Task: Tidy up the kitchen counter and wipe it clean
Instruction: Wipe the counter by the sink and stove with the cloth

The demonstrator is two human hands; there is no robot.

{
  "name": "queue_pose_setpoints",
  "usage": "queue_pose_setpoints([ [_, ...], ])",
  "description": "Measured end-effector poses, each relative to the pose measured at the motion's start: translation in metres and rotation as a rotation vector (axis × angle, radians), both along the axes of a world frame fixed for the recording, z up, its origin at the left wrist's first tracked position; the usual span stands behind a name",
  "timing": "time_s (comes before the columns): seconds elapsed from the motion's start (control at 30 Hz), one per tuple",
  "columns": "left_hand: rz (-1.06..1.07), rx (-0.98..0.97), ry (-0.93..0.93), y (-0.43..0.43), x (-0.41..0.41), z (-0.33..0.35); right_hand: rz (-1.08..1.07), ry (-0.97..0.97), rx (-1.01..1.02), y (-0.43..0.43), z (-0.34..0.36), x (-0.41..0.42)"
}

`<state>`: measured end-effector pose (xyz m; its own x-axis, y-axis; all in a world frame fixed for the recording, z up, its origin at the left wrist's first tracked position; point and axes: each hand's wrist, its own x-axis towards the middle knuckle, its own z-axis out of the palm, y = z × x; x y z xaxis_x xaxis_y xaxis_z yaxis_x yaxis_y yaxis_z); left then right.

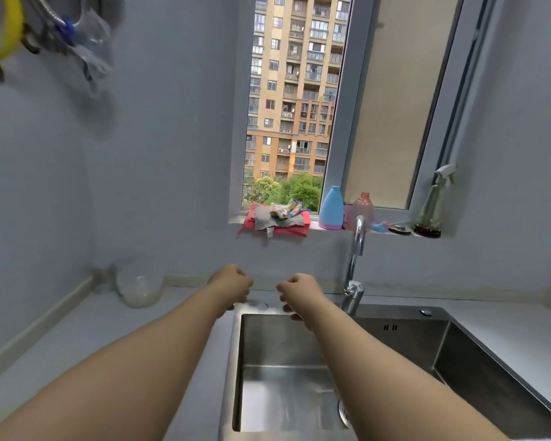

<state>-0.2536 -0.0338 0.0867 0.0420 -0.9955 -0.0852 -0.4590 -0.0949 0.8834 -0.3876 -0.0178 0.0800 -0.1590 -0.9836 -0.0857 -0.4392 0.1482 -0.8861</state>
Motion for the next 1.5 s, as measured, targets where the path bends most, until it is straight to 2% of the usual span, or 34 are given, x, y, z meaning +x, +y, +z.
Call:
queue_pose_setpoints([
  [0.33, -0.086, -0.073, -0.111, -0.123, -0.059, 0.009, -0.138, -0.059, -0.035, -0.119, 0.000, -0.067],
  [0.6, 0.098, -0.217, -0.095, -0.227, -0.098, 0.019, -0.070, 0.009, -0.055, -0.221, 0.008, -0.105],
  [0.77, 0.285, -0.482, -0.119, -0.267, -0.119, 0.029, -0.139, -0.020, -0.060, -0.277, 0.011, -0.113],
  [0.83, 0.246, -0.490, -0.227, -0.287, -0.123, 0.028, -0.163, 0.017, -0.071, -0.295, 0.013, -0.112],
  [0.97, 0.070, -0.416, -0.535, -0.337, -0.119, 0.017, -0.054, 0.294, -0.160, -0.322, 0.023, -0.104],
  [1.03, 0.066, -0.330, -0.575, -0.353, -0.119, 0.009, 0.002, 0.321, -0.114, -0.336, 0.024, -0.099],
  [1.1, 0.150, -0.366, -0.488, -0.364, -0.116, 0.001, 0.031, 0.328, -0.037, -0.347, 0.021, -0.094],
  [1.2, 0.307, -0.457, -0.205, -0.366, -0.110, 0.000, 0.042, 0.441, -0.031, -0.351, 0.015, -0.092],
  [1.3, 0.398, -0.492, 0.054, -0.365, -0.108, 0.008, 0.032, 0.420, -0.062, -0.348, 0.017, -0.094],
  [1.5, 0.580, -0.542, 0.272, -0.325, -0.104, 0.044, 0.002, 0.388, -0.422, -0.305, 0.031, -0.091],
])
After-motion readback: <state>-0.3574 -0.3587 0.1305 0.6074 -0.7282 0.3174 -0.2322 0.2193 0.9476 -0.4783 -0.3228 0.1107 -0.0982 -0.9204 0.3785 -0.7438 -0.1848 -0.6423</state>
